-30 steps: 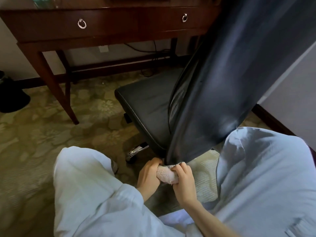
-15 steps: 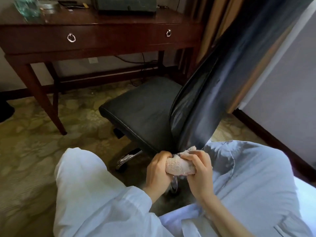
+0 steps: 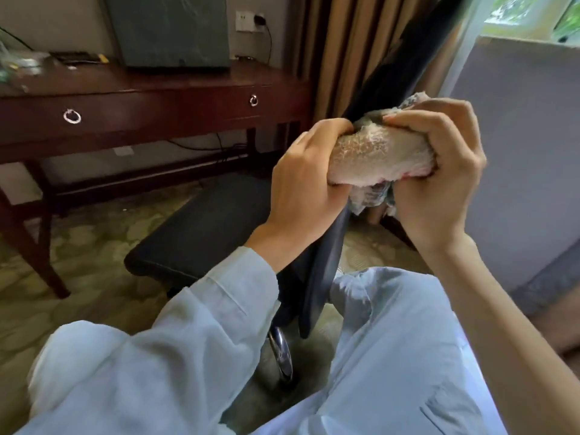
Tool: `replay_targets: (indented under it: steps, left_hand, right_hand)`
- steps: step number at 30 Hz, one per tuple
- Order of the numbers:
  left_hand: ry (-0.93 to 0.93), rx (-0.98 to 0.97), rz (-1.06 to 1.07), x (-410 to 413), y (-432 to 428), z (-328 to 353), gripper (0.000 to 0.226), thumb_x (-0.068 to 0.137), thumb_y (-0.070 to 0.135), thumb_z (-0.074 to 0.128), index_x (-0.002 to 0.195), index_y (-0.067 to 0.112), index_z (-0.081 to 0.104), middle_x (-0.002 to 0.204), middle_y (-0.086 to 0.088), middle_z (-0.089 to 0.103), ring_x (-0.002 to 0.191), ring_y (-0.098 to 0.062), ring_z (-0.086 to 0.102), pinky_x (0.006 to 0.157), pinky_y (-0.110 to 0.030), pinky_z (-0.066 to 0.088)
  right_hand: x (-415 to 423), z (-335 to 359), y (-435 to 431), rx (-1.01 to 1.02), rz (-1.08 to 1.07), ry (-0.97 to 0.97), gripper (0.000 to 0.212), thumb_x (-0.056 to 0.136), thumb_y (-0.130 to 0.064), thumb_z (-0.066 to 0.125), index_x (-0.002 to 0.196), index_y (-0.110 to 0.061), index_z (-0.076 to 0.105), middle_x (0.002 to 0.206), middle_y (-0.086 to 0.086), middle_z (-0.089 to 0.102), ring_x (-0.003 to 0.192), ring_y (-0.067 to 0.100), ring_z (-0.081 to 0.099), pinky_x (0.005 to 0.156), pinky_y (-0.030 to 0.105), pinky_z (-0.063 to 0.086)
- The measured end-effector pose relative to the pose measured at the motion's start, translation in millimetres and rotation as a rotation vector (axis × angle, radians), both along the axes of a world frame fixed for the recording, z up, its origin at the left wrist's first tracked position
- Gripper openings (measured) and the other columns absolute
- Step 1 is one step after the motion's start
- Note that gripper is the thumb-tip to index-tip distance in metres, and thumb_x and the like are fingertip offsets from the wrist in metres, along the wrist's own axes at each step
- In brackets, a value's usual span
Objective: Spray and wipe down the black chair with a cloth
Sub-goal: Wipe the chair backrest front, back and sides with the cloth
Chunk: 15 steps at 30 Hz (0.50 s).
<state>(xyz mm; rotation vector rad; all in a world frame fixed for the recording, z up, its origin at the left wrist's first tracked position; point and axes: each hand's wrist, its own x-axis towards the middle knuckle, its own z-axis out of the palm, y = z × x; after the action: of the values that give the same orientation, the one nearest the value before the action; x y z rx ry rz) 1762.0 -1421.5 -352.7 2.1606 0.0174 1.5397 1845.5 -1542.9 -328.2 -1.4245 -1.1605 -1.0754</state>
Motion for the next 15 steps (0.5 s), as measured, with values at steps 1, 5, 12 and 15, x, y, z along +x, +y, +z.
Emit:
replay_targets:
  steps: [1, 5, 12, 15]
  left_hand:
    - [-0.017, 0.025, -0.01, 5, -2, 11, 0.042, 0.071, -0.001, 0.072, 0.111, 0.006, 0.063, 0.104, -0.002, 0.067, 0.094, -0.023, 0.064, 0.07, -0.041, 0.053]
    - [-0.098, 0.128, -0.056, 26, -2, 60, 0.034, 0.077, 0.004, 0.067, 0.11, 0.008, 0.065, 0.104, 0.0, 0.067, 0.095, -0.022, 0.065, 0.068, -0.042, 0.053]
    - [-0.13, 0.127, -0.125, 65, 11, 79, 0.029, 0.08, 0.007, 0.067, 0.109, 0.006, 0.065, 0.099, -0.001, 0.068, 0.09, -0.021, 0.065, 0.065, -0.04, 0.053]
    - [-0.119, 0.141, -0.132, 79, 7, 79, 0.028, 0.08, 0.008, 0.068, 0.109, 0.008, 0.065, 0.098, 0.0, 0.069, 0.091, -0.02, 0.066, 0.067, -0.04, 0.053]
  right_hand:
    - [5, 10, -4, 0.014, -0.012, -0.031, 0.021, 0.081, 0.007, 0.063, 0.096, -0.004, 0.072, 0.098, 0.02, 0.062, 0.096, 0.038, 0.059, 0.081, 0.054, 0.046]
    - [21, 48, -16, 0.095, -0.099, -0.154, 0.012, 0.087, 0.0, 0.064, 0.096, -0.002, 0.071, 0.096, 0.019, 0.061, 0.091, 0.039, 0.059, 0.074, 0.052, 0.048]
    - [36, 71, -11, 0.037, -0.264, -0.189, 0.02, 0.084, -0.001, 0.061, 0.098, -0.008, 0.073, 0.098, 0.016, 0.064, 0.092, 0.036, 0.059, 0.084, 0.017, 0.034]
    - [47, 71, -17, 0.013, -0.275, -0.166, 0.021, 0.084, -0.001, 0.061, 0.1, -0.007, 0.072, 0.099, 0.016, 0.064, 0.093, 0.035, 0.058, 0.083, 0.022, 0.037]
